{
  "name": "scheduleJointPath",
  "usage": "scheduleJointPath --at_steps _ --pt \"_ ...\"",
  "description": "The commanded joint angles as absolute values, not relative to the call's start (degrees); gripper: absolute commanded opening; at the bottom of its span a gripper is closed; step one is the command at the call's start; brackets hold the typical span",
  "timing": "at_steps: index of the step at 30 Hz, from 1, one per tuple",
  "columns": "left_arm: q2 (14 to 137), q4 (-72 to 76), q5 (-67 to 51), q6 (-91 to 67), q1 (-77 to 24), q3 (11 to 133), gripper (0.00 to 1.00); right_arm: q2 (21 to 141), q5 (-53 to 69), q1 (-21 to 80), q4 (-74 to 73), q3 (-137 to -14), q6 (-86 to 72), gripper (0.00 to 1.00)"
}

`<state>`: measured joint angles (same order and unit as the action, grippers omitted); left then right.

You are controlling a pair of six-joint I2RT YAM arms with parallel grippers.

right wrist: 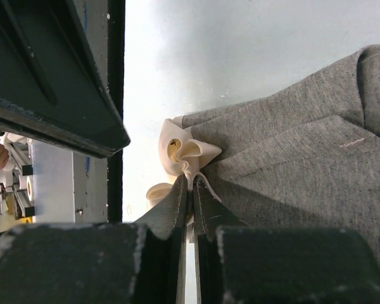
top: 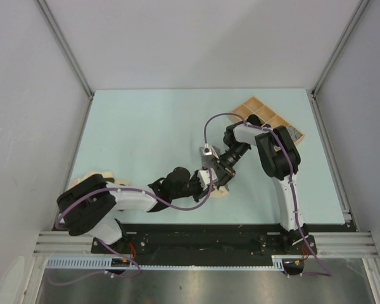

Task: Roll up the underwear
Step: Roll the underwear to the center of the board.

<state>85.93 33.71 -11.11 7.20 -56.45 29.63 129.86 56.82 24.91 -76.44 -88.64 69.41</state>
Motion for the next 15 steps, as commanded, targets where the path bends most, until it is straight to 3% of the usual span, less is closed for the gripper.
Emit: scheduleJointPath --at_steps 1,15 --pt "84.81 36.57 -14.76 4.04 -56.34 31.99 0.20 130.52 57.04 24.70 -80.77 -90.70 68.99 0.02" --pt "94.75 35.33 -9.94 -1.84 -55.99 34.98 0.11 130.43 56.95 24.70 -79.80 -90.70 67.76 0.04"
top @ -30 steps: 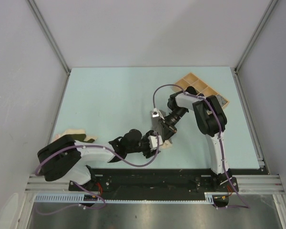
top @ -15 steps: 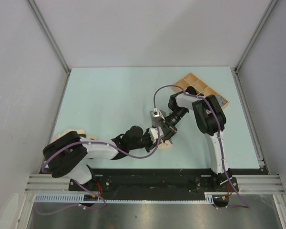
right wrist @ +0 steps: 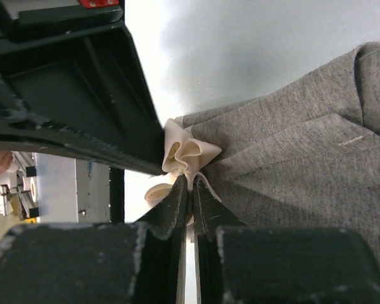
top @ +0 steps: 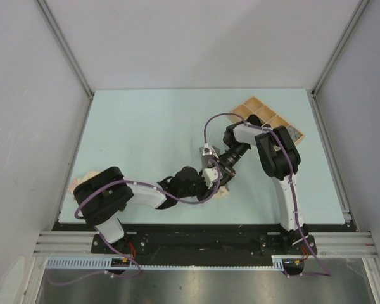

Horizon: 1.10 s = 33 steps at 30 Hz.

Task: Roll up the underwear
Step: Roll the underwear to the center of the board.

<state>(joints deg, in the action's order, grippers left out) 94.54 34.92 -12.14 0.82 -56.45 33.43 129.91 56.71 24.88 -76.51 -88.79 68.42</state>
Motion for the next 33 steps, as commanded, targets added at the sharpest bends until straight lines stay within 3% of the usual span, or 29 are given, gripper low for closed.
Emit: scheduleJointPath --at_steps 1,7,17,25,29,33 --pt "94.92 35.25 -9.58 -2.11 -55.99 34.63 0.10 130.52 56.95 24.70 -79.72 -90.70 67.76 0.04" --pt "96.24 34.63 -8.09 -4.39 -54.76 33.31 0.09 130.43 57.22 24.78 -79.89 -90.62 67.76 0.06" --pt "98.35 33.39 -9.23 -6.94 -53.88 32.61 0.05 124.63 58.27 22.94 -80.86 -93.95 66.18 0.28" --pt "98.52 34.72 -10.72 -9.57 -52.38 31.46 0.05 119.99 56.43 19.78 -78.40 -96.15 62.67 0.32" --pt "99.14 34.63 -13.62 -11.51 -51.24 32.69 0.05 112.96 55.37 16.88 -75.42 -90.90 63.71 0.33" --pt "99.75 32.53 -16.43 -12.22 -50.98 34.36 0.05 102.33 53.18 17.66 -70.15 -80.64 74.75 0.33"
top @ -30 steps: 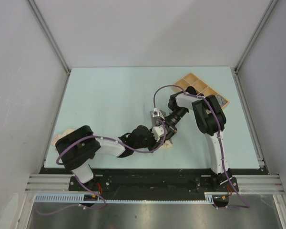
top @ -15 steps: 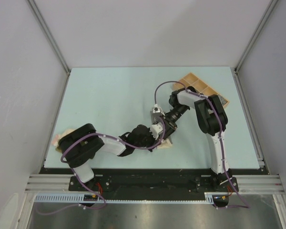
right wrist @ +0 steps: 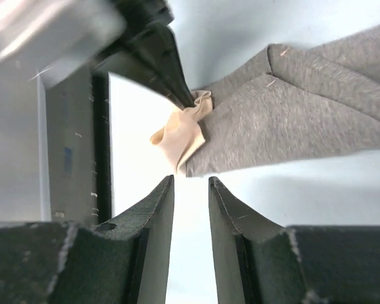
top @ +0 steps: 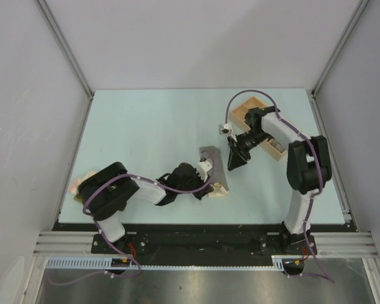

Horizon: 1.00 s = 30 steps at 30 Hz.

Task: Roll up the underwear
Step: Roll the underwear to the center of the board.

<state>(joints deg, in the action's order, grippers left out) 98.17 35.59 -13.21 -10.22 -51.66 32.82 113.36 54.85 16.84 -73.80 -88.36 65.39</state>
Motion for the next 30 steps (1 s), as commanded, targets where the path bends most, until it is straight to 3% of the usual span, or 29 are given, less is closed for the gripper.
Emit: scheduleJointPath --at_steps 1,3,7,13,30 --pt "99.93 32.26 -17.04 -12.39 -50.89 35.06 0.05 100.56 52.30 18.28 -69.18 -78.59 77.32 0.33" --pt "100.54 31.56 -17.75 -12.74 -50.45 35.77 0.05 95.38 51.51 20.81 -65.49 -72.63 82.67 0.34" --pt "101.60 30.32 -19.95 -14.59 -49.83 37.00 0.04 90.01 47.22 27.05 -57.50 -65.23 84.38 0.46" --pt "101.95 29.71 -21.71 -16.52 -48.69 37.09 0.04 89.47 39.22 35.93 -47.82 -59.43 81.48 0.49" --pt "101.69 30.32 -23.82 -18.28 -47.90 37.18 0.04 92.02 28.22 37.27 -31.91 -51.95 78.84 0.53"
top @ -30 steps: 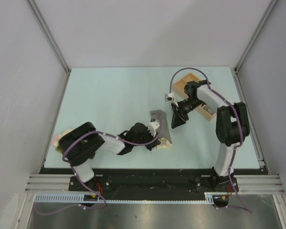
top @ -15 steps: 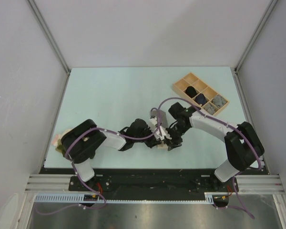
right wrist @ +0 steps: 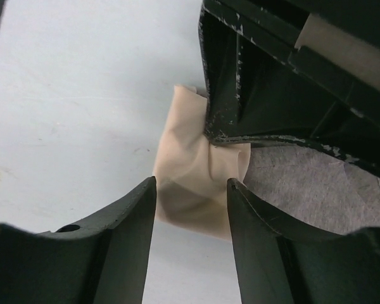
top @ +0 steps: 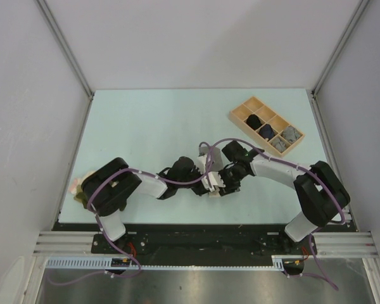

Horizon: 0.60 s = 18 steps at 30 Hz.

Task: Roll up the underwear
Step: Roll the underwear to the center of the board.

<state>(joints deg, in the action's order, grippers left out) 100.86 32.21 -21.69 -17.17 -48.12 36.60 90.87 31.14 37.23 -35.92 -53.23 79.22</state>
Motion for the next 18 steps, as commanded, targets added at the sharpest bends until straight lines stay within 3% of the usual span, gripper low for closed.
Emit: scheduleJointPath --at_steps 1,13,18 --pt "101.60 30.58 -23.91 -18.37 -47.81 37.00 0.04 92.28 28.04 37.35 -31.82 -51.86 78.92 0.53" --pt "99.41 35.77 -25.84 -23.02 -45.36 34.46 0.09 95.62 26.81 37.88 -31.99 -49.75 78.93 0.54" --pt "95.90 41.47 -25.23 -27.24 -42.98 30.34 0.20 96.85 26.28 37.97 -31.99 -49.66 78.14 0.44"
